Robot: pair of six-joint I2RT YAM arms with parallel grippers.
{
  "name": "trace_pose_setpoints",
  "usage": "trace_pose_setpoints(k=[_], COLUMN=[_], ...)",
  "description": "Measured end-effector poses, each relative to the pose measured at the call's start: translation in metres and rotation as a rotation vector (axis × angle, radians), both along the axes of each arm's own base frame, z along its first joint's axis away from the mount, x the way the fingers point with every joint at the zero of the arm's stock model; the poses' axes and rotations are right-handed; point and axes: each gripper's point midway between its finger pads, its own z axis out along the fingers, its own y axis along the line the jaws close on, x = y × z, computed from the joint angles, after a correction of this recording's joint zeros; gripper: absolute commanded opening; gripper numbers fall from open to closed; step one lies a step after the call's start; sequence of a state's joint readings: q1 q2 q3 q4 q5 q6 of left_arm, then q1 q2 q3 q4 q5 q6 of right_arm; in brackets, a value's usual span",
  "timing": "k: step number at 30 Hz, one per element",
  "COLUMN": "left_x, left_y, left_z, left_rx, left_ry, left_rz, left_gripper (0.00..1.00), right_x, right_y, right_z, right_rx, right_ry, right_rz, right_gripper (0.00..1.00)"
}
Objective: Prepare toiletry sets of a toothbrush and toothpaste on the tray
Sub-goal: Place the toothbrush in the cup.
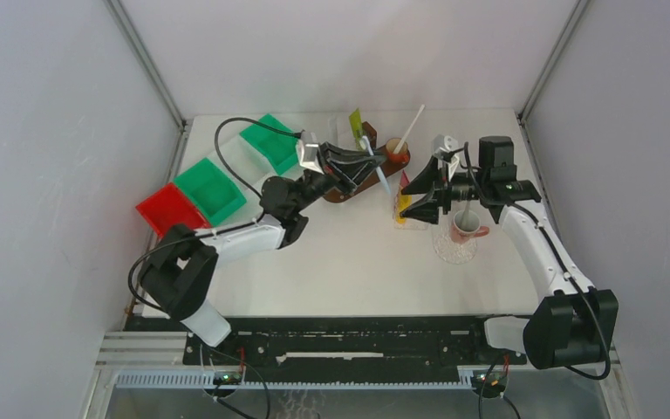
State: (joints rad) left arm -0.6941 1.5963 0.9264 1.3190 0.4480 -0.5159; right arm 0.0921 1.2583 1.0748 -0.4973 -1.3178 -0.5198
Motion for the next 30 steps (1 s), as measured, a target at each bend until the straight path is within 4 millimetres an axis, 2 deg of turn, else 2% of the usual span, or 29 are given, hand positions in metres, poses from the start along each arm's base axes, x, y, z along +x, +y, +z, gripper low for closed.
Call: trace_pose_setpoints(k=[4, 11, 17, 22, 27, 28, 30], left_x=[-0.006, -0.025, -0.032, -0.033, -0.026, -0.025, -0.024], left_y=[-0.013, -0.028, -0.037, -0.041, -0.041, -0.041, -0.041], left_z=[-0.012, -0.011, -0.007, -0.007, -0.011, -0.011, -0.012], left_rx=[0.018, 0.005, -0.035, -0.059, -0.057, -0.058, -0.056], left_ry=[0.022, 0.041, 0.087, 0.124, 0.149, 0.153, 0.151], left_rz=[-0.034, -0.081, -0.068, -0.045, -0.01, -0.004, 0.001], left_gripper=[0.0, 0.0, 0.0, 0.0, 0.01, 0.06, 0.3], right_x=[-0.001, 0.002, -0.001, -0.004, -0.007, -0.007, -0.007], right_y=[0.003, 0.006, 0.012, 0.017, 0.019, 0.019, 0.019], right_z=[-0.011, -0.012, -0.012, -0.011, -0.01, -0.01, -0.01], right_rx=[-0.009, -0.018, -0.018, -0.015, -0.003, -0.002, -0.002], right_ry=[-0.001, -0.036, -0.052, -0.06, -0.057, -0.051, -0.048], right_rz=[0.006, 0.006, 0.028, 0.047, 0.064, 0.065, 0.063], right_gripper=[0.74, 0.73, 0.66, 0.47, 0.1, 0.02, 0.0])
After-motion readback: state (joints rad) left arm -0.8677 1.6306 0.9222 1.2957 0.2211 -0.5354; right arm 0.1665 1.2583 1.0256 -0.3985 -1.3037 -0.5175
